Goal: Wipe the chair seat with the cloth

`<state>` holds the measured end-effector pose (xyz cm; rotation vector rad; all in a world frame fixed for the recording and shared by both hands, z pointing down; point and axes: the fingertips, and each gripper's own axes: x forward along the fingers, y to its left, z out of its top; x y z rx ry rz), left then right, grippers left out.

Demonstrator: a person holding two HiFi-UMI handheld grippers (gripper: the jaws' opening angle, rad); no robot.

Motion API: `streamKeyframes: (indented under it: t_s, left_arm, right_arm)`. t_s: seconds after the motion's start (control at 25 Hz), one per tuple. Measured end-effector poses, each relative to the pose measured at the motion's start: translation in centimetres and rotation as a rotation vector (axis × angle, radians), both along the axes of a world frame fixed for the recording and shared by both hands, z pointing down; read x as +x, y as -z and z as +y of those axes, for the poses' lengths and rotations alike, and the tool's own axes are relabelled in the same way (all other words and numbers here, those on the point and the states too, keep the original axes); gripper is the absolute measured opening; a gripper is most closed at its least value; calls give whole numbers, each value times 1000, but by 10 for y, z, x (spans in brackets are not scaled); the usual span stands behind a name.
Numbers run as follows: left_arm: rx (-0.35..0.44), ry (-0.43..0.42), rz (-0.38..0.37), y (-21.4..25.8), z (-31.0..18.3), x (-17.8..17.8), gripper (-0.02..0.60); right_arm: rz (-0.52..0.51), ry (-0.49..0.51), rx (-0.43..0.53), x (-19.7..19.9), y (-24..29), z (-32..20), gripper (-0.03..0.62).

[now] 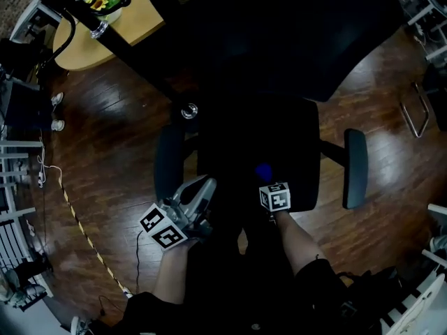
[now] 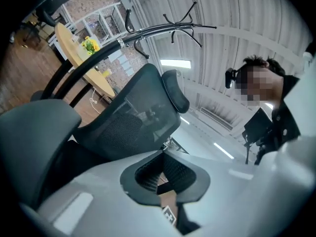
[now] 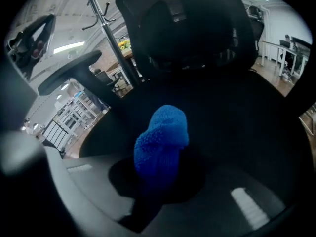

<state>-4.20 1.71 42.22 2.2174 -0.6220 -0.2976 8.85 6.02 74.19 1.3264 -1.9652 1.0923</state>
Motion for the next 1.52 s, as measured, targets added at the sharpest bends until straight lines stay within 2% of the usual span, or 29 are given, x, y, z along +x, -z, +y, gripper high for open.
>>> streamKeyframes:
  t_s: [0.12,0.24,0.36,0.48,0.76,0.96,1.12,1.24,1.36,1.52]
  left_arm:
    - [2,-50,7,0,-7,23,2]
    - [-1,-91,9,-1,-11,41,2]
    - [-1,-126,11,-2,-13,59,2]
    - [2,-147,10,0,-13,70,2]
    - [3,-122,10,0,-16,72,2]
    - [0,-77,25,1,-19,56,2]
    - [-22,-44,50,-3,-20,33,2]
    - [-40,-15,57,-9,-25,20,2]
    - [-43,-9,59,-12,-30,10,2]
    - [-43,29,67,-8,-34,-5,2]
  right_arm:
    - [51,-49,-2,58,-6,9,37]
    - [82,-143,-17,112,-3,17,37]
    - [116,-212,-26,153,5,24,37]
    - [136,-215,-25,169,9,27,37]
    - [142,-206,-14,170,8,18,37]
    - [81,-176,83,134,31,-75,37]
    - [9,-71,105,63,53,-167,37]
    - [-38,15,111,4,41,-219,37]
    - [-48,81,108,-45,32,-247,37]
    - [-57,139,93,-93,17,-257,37]
